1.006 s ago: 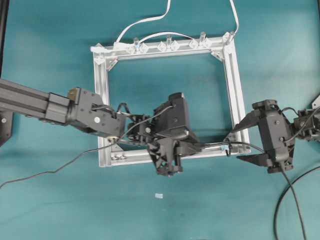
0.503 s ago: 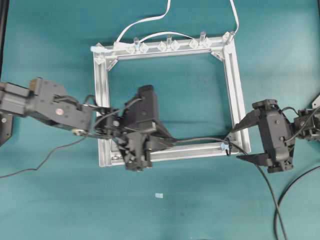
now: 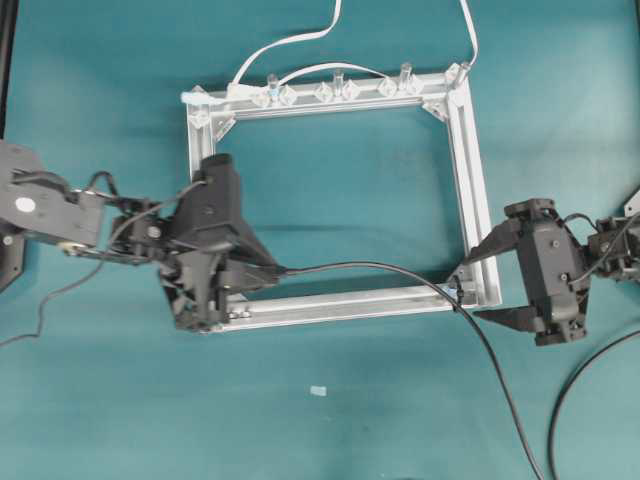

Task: Insert the wire through the string loop located on the right side.
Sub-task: 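Pull the plug leftward with the left gripper, drawing cable through loop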

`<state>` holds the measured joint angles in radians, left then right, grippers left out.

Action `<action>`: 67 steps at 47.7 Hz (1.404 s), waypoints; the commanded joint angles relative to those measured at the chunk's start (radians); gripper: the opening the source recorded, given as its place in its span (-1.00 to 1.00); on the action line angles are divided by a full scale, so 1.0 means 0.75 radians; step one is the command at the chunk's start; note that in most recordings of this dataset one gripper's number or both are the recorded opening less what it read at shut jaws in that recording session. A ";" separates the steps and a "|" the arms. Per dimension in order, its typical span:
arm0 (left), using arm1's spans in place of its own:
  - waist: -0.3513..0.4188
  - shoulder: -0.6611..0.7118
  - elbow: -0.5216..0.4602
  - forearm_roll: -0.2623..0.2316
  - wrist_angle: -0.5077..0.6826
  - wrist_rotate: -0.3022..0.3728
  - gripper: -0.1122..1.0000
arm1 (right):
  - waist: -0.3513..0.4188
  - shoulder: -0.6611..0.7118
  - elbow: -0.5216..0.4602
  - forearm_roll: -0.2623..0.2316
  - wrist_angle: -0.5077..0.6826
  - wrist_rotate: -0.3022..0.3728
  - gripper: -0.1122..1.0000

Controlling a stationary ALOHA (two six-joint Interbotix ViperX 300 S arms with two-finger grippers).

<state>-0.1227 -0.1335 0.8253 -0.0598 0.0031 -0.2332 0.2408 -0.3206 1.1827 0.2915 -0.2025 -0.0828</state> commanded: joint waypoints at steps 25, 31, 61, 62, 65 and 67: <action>-0.037 -0.292 0.188 -0.006 0.262 -0.088 -0.40 | 0.002 -0.012 -0.016 -0.002 -0.004 0.000 0.78; -0.051 -0.327 0.225 -0.006 0.323 -0.143 -0.40 | 0.002 -0.004 -0.020 -0.002 -0.012 0.002 0.78; -0.166 -0.241 0.272 -0.006 0.358 -0.282 -0.40 | 0.002 0.012 -0.027 -0.002 -0.014 0.000 0.78; -0.166 -0.241 0.274 -0.006 0.358 -0.282 -0.40 | 0.002 0.012 -0.027 -0.002 -0.014 0.000 0.78; -0.166 -0.241 0.278 -0.006 0.360 -0.282 -0.40 | 0.002 0.012 -0.027 -0.002 -0.012 0.000 0.78; -0.166 -0.243 0.280 -0.006 0.366 -0.284 -0.40 | 0.002 0.012 -0.027 -0.002 -0.014 0.000 0.78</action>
<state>-0.2424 -0.3099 1.0477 -0.0629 0.2761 -0.4387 0.2408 -0.3068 1.1812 0.2899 -0.2025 -0.0828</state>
